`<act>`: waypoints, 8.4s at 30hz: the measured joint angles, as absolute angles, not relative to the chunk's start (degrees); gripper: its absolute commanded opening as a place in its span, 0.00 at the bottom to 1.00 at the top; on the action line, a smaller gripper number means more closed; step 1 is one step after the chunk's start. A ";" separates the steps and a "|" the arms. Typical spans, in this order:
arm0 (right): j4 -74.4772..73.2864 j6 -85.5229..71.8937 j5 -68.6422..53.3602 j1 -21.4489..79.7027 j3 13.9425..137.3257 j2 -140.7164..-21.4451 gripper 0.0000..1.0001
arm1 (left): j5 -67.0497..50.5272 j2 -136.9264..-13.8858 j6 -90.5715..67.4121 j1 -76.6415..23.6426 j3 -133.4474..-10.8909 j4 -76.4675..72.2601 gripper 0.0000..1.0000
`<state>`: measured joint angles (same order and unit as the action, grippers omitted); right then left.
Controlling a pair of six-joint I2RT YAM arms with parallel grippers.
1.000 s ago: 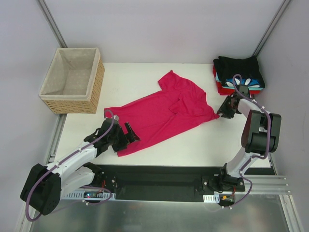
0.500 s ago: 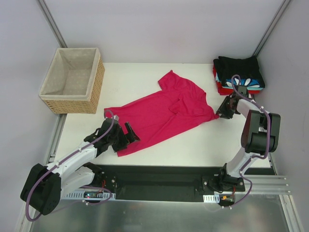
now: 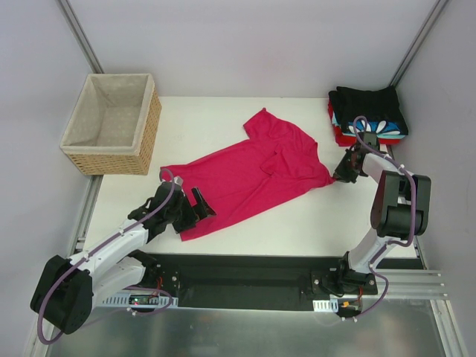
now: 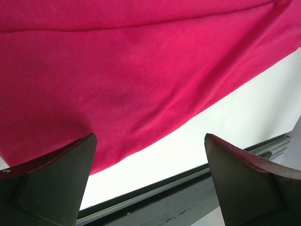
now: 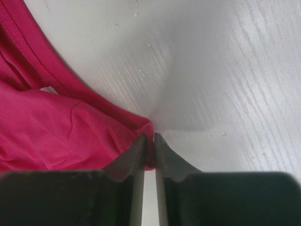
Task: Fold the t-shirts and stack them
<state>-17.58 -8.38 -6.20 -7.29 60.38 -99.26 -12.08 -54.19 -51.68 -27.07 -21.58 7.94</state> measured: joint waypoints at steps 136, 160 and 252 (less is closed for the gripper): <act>-28.56 -9.37 5.85 7.44 43.66 -66.15 0.97 | -11.33 -55.96 -46.52 -27.07 -32.84 14.74 0.99; -21.93 -7.01 4.23 5.48 63.75 -93.80 0.97 | -8.86 -54.43 -46.13 -27.03 -32.84 17.04 0.99; -11.35 -13.47 1.21 23.77 42.17 -82.15 0.97 | -12.45 -67.24 -49.56 -26.15 -26.94 1.02 0.99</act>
<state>-11.35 -13.47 1.21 23.77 42.17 -82.15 -12.45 -67.24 -49.56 -26.15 -26.94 1.02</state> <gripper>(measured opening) 0.967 0.992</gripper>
